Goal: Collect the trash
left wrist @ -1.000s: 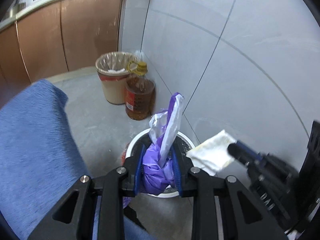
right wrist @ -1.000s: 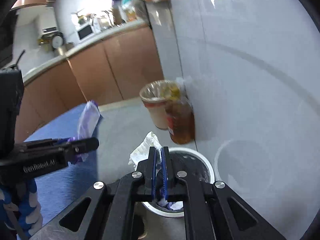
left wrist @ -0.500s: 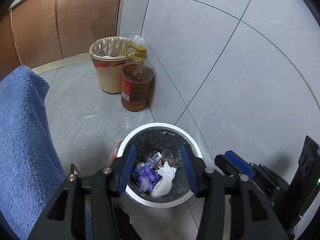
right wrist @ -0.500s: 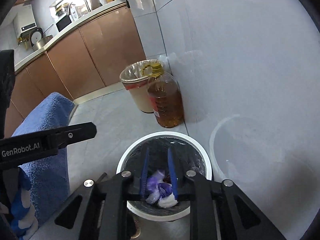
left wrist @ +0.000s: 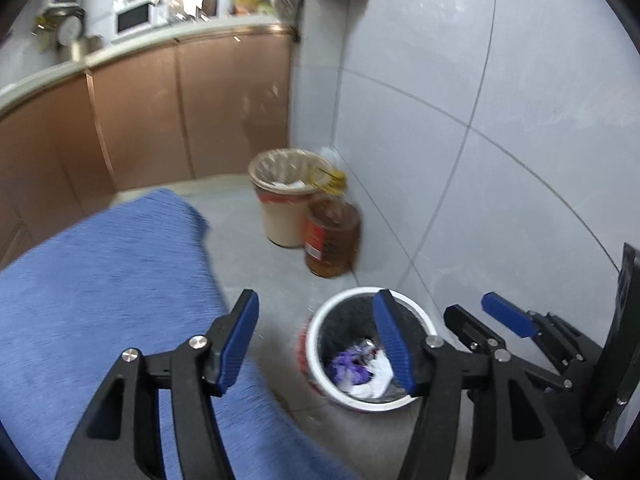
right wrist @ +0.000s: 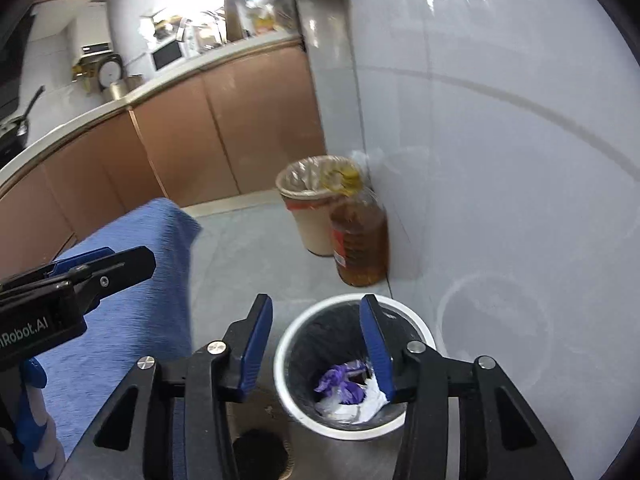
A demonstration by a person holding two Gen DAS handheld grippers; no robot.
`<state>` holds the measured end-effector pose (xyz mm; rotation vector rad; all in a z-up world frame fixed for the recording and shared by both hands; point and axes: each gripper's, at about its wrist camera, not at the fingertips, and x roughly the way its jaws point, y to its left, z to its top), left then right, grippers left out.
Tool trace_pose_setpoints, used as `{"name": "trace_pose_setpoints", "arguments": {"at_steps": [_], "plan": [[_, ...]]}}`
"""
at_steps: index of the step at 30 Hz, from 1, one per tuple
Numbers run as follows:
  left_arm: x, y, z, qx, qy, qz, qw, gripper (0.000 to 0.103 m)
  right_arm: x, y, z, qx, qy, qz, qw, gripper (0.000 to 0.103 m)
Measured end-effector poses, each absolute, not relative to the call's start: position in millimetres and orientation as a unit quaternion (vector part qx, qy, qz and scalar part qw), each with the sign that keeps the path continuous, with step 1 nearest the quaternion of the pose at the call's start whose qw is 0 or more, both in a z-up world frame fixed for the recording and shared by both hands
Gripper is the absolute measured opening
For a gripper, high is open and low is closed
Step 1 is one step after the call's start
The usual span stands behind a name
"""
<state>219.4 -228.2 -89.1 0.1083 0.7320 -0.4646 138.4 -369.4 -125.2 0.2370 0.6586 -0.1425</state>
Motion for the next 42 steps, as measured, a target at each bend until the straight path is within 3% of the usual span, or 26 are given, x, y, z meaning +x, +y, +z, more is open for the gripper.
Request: {"name": "trace_pose_setpoints", "arguments": {"at_steps": [12,25,42], "plan": [[147,-116,-28,0.043,0.272,-0.092,0.957,0.062,103,-286,-61,0.055,0.263,-0.015,0.963,0.072],[62,-12,3,0.012,0.214,0.017,0.977,0.074,62,-205,-13,-0.015,0.203,0.04,0.978,0.099],[-4,29,32,0.014,0.144,0.1,0.984,0.085,22,-164,9,-0.06,0.156,0.052,0.984,0.103]]}}
